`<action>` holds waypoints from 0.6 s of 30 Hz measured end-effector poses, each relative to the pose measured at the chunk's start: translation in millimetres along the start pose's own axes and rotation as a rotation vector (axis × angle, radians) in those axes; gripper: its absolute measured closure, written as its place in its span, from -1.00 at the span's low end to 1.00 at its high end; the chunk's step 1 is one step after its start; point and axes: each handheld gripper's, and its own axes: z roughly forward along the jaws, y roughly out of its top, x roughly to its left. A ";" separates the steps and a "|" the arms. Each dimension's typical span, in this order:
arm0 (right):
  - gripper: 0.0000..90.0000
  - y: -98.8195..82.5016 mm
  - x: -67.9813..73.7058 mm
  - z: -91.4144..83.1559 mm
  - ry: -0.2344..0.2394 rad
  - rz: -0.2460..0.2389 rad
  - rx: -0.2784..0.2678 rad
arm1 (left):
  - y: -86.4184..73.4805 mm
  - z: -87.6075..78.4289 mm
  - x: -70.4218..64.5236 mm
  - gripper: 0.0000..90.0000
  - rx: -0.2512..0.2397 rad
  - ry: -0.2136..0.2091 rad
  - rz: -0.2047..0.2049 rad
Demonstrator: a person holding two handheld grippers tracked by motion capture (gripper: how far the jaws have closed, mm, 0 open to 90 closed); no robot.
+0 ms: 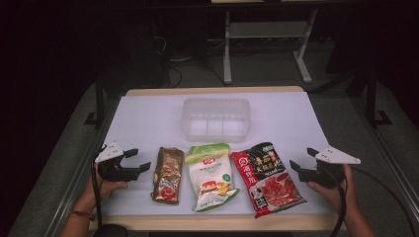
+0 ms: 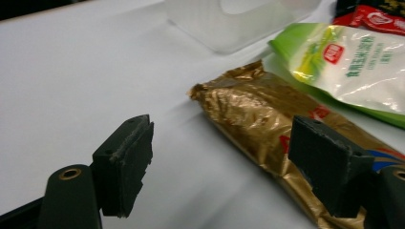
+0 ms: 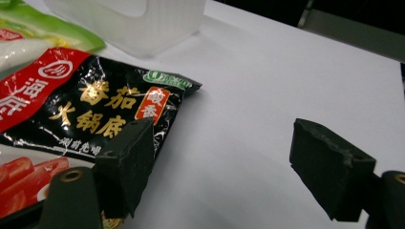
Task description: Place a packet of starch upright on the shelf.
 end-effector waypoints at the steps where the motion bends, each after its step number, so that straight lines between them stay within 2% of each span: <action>1: -0.49 -0.3 0.3 0.2 0.003 -0.002 0.004 | 1.2 1.0 -0.4 -0.50 0.004 -0.009 -0.006; 2: -0.49 -0.3 0.3 0.2 0.003 -0.002 0.004 | 1.2 1.0 -0.4 -0.51 0.004 -0.009 -0.006; 6: -0.49 -1.1 1.1 -1.5 0.005 -0.001 0.013 | 7.9 4.0 -8.0 -0.54 0.008 -0.062 0.015; 10: -0.49 -1.4 0.4 -1.9 0.007 -0.001 0.016 | 13.3 5.9 -10.6 -0.55 0.010 -0.084 0.017; 14: -0.49 -1.2 0.8 -1.5 0.009 0.004 0.018 | 26.4 8.9 -16.2 -0.56 0.009 -0.100 0.030; 16: -0.49 -0.5 1.7 -1.5 0.012 -0.003 0.017 | 35.3 14.0 -23.0 -0.55 0.008 -0.135 0.028; 18: -0.49 0.7 3.2 -1.0 0.017 -0.007 0.018 | 39.1 22.0 -31.4 -0.55 0.048 -0.153 0.068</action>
